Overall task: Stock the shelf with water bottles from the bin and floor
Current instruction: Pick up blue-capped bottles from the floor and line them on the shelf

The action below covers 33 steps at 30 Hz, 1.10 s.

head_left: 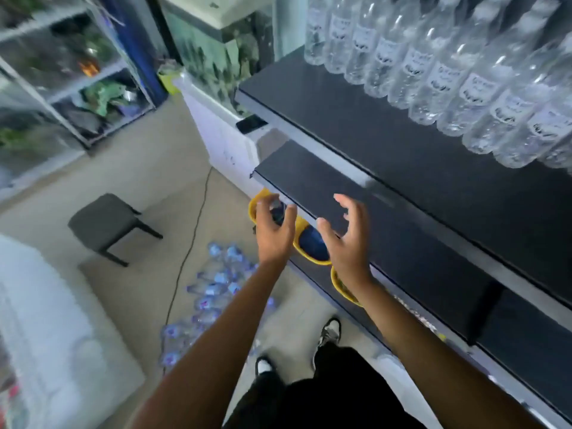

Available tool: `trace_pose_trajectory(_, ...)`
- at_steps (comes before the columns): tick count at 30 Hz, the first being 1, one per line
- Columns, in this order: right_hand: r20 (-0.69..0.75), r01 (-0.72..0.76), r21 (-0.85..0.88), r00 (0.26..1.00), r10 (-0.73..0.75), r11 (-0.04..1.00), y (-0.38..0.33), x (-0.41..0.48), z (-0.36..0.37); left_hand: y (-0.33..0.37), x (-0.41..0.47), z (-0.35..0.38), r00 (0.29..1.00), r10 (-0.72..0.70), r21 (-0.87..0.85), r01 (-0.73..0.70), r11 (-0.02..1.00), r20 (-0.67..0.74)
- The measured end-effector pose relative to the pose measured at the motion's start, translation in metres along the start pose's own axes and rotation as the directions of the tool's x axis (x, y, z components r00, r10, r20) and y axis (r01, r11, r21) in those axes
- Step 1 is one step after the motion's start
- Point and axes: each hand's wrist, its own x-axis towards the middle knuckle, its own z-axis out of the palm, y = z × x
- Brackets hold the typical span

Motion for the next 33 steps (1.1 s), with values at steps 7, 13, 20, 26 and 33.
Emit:
trace_pose_trajectory(7, 0.411, -0.089, -0.049, 0.906, 0.101, 0.995, 0.033, -0.102, 0.095, -0.131, -0.061, -0.148, 0.920, -0.282, 0.045, 0.304, 0.951, -0.273)
trace_pose_trajectory(13, 0.647, -0.096, -0.128, 0.747, 0.157, 0.987, 0.092, -0.201, 0.155, -0.248, -0.125, -0.212, 0.823, -0.436, 0.092, 0.498, 0.862, -0.365)
trace_pose_trajectory(20, 0.740, -0.039, -0.214, 0.645, 0.188, 0.976, 0.228, -0.297, 0.232, -0.418, -0.168, -0.178, 0.741, -0.573, 0.110, 0.640, 0.761, -0.349)
trace_pose_trajectory(26, 0.798, -0.001, -0.282, 0.556, 0.235, 0.960, 0.374, -0.343, 0.303, -0.570, -0.163, -0.116, 0.693, -0.661, 0.081, 0.705, 0.704, -0.289)
trace_pose_trajectory(33, 0.836, 0.113, -0.308, 0.506, 0.212, 0.945, 0.500, -0.371, 0.395, -0.711, -0.107, -0.081, 0.750, -0.600, 0.145, 0.650, 0.746, -0.280)
